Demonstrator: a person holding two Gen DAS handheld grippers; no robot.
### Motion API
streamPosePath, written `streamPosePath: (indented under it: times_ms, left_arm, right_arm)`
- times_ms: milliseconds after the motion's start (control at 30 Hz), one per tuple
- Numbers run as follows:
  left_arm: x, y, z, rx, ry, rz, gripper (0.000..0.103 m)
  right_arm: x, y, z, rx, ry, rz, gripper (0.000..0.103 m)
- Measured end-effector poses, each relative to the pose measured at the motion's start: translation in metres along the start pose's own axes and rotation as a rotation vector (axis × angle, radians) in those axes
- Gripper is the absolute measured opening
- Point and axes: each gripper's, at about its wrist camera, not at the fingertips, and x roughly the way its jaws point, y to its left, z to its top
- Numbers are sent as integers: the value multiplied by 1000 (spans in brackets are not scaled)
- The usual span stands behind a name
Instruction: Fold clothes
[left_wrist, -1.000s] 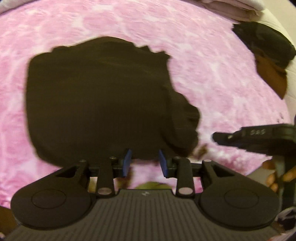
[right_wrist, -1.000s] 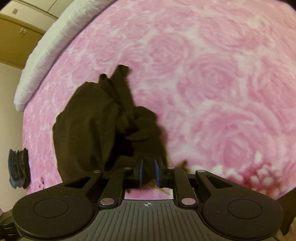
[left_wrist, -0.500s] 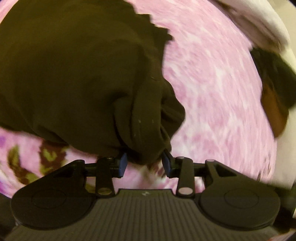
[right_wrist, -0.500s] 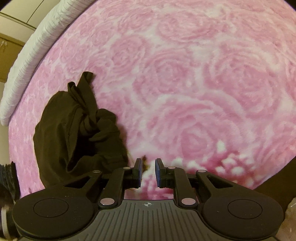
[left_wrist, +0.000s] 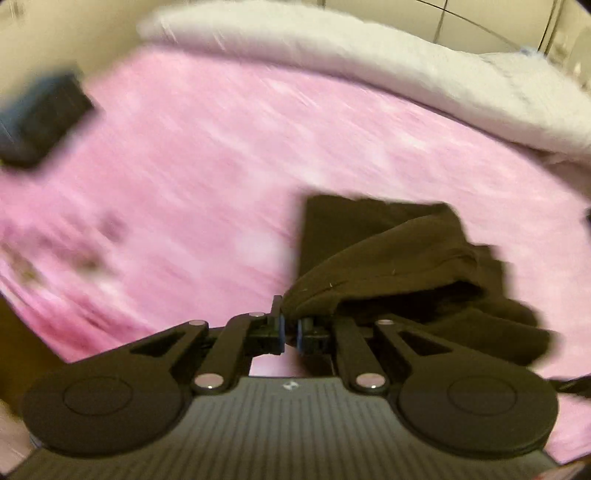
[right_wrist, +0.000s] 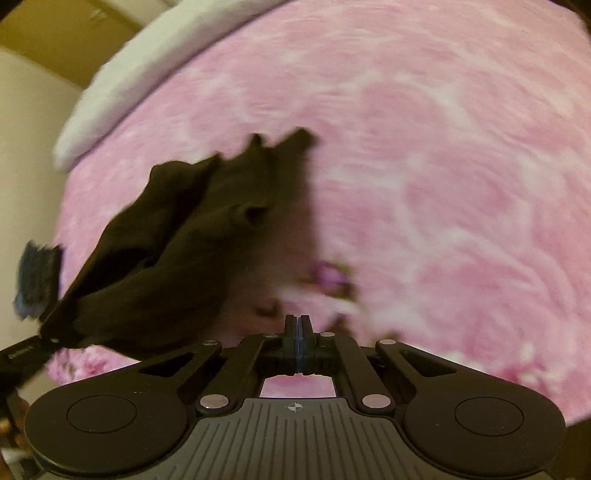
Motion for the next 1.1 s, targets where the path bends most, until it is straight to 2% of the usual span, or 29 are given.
streamPosePath:
  times_ms: [67, 133, 167, 200, 233, 267, 300, 433, 533, 600, 700, 933, 1033, 1100]
  left_arm:
    - [-2, 23, 8, 10, -18, 77, 5]
    - [7, 42, 10, -36, 32, 70, 5]
    - [11, 45, 6, -92, 49, 38, 5]
    - [14, 49, -1, -168, 66, -10, 5]
    - [16, 53, -9, -240, 83, -54, 6]
    - [19, 53, -21, -295, 101, -74, 6]
    - [22, 53, -33, -351, 119, -94, 6]
    - [29, 50, -79, -540, 187, -158, 9]
    - [27, 44, -109, -581, 235, -172, 15]
    - [24, 38, -126, -588, 256, -194, 16]
    - [22, 26, -145, -565, 253, -207, 22]
    - [40, 35, -158, -624, 243, -73, 23]
    - [28, 34, -159, -588, 219, -31, 23]
    - [12, 33, -156, -562, 161, 13, 23]
  right_arm:
    - [7, 19, 4, -83, -5, 20, 2]
    - [14, 43, 9, -194, -4, 43, 13]
    - [18, 53, 12, -231, 7, 50, 31]
    - [21, 63, 15, -269, 13, 61, 54]
    - [23, 73, 18, -308, 19, 72, 67]
    - [26, 84, 22, -350, 22, 83, 86]
    - [28, 97, 27, -401, 16, 89, 90]
    - [45, 144, 42, -642, 0, 55, 90]
    - [66, 173, 38, -908, 2, -27, 90]
    - [78, 182, 30, -1067, -8, -52, 90]
    - [99, 189, 19, -1274, -16, -81, 90]
    - [143, 191, 17, -1577, -17, -104, 90]
    - [152, 188, 18, -1651, -11, -105, 90]
    - [157, 186, 16, -1692, -8, -97, 90]
